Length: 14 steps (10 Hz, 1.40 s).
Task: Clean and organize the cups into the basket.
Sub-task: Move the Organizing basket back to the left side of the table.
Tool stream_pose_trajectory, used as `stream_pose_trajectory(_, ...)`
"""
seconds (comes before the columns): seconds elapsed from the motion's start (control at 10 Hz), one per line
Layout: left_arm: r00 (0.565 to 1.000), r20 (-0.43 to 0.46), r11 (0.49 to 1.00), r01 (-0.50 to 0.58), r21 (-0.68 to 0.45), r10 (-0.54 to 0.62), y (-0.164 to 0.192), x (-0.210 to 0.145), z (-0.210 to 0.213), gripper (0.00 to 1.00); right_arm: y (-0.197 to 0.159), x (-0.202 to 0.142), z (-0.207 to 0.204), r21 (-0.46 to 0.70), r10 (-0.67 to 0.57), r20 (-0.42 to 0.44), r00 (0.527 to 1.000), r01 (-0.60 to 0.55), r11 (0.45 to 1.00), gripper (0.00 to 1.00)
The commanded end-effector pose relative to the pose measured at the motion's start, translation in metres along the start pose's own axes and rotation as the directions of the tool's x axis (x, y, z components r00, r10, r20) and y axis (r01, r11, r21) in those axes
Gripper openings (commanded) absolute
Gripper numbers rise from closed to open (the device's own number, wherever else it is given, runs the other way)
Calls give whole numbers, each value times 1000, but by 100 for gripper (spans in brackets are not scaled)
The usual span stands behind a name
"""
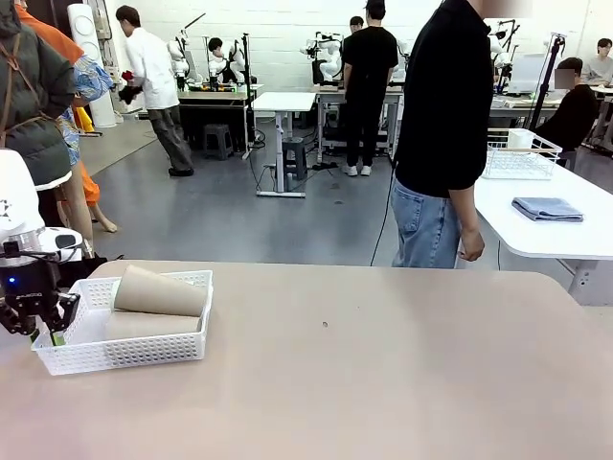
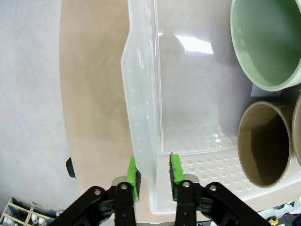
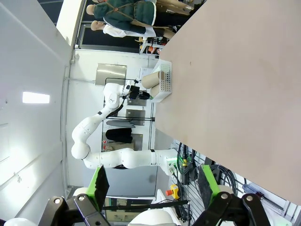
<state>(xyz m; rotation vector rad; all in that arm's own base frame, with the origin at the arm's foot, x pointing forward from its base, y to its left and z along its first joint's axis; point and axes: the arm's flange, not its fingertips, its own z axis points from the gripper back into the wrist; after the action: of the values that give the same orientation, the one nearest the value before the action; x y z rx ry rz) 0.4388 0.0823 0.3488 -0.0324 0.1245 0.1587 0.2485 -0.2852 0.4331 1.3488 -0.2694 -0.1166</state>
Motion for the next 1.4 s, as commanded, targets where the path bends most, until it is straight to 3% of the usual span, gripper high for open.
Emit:
stream_pose_trajectory(0.0,1000,24,1000,1,15,-1,5,-1,4,100,1,-2,-1,-3,1,6,1000,-1,1000,100)
stream_pose_trajectory(0.2,999,35,1000,-4,27,3,4,-3,3,95,1,-2,-1,-3,1,6,1000,-1,1000,100)
stream_pose_trajectory(0.3,999,46,1000,-13,29,11,4,-3,2,100,1,-2,-1,-3,1,6,1000,-1,1000,100)
stream_pose_trajectory(1.1,998,57,999,-14,29,12,4,-8,10,100,1,-2,-1,-3,1,6,1000,-1,1000,100)
stream_pose_trajectory(1.3,998,55,997,-10,78,6,6,-47,15,100,1,-2,-1,-3,1,6,1000,-1,1000,100)
